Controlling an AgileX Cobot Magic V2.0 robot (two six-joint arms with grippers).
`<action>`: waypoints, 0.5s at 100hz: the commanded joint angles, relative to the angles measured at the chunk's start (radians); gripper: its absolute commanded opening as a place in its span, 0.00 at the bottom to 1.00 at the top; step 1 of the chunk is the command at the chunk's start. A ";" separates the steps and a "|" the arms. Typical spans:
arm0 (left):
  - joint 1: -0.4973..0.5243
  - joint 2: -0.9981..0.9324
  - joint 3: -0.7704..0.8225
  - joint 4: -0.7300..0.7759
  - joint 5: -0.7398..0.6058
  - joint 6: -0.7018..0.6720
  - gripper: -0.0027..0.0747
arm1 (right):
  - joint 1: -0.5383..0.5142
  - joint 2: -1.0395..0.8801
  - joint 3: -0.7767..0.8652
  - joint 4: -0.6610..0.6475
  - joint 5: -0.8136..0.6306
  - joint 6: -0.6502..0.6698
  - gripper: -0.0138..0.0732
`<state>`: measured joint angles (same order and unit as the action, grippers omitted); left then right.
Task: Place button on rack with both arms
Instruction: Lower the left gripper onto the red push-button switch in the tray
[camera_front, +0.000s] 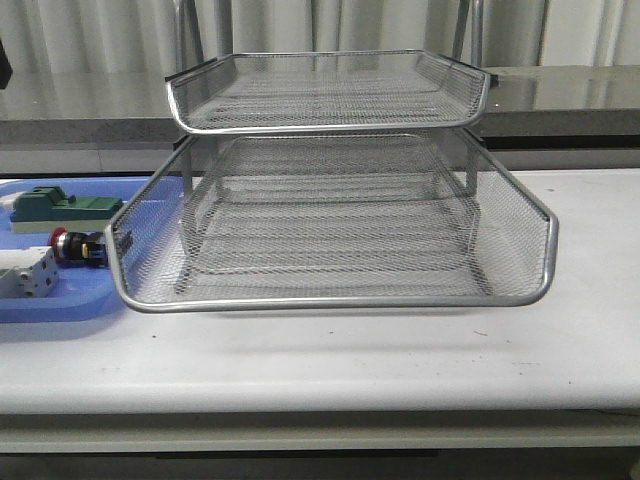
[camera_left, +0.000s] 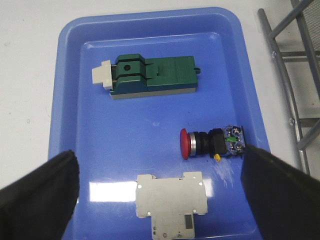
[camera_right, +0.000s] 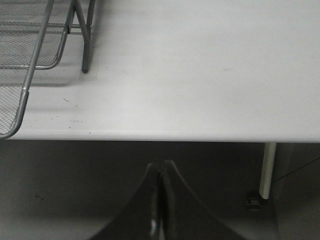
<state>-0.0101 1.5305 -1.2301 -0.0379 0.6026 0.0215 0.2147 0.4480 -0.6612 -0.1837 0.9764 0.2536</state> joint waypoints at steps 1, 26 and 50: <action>-0.006 -0.026 -0.056 -0.023 -0.032 0.080 0.84 | -0.003 0.008 -0.035 -0.026 -0.053 -0.003 0.03; -0.006 0.098 -0.266 -0.135 0.192 0.432 0.84 | -0.003 0.008 -0.035 -0.026 -0.051 -0.003 0.03; -0.014 0.263 -0.467 -0.154 0.350 0.738 0.84 | -0.003 0.008 -0.035 -0.026 -0.049 -0.003 0.03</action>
<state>-0.0147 1.7913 -1.6131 -0.1689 0.9381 0.6650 0.2147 0.4480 -0.6612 -0.1837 0.9802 0.2536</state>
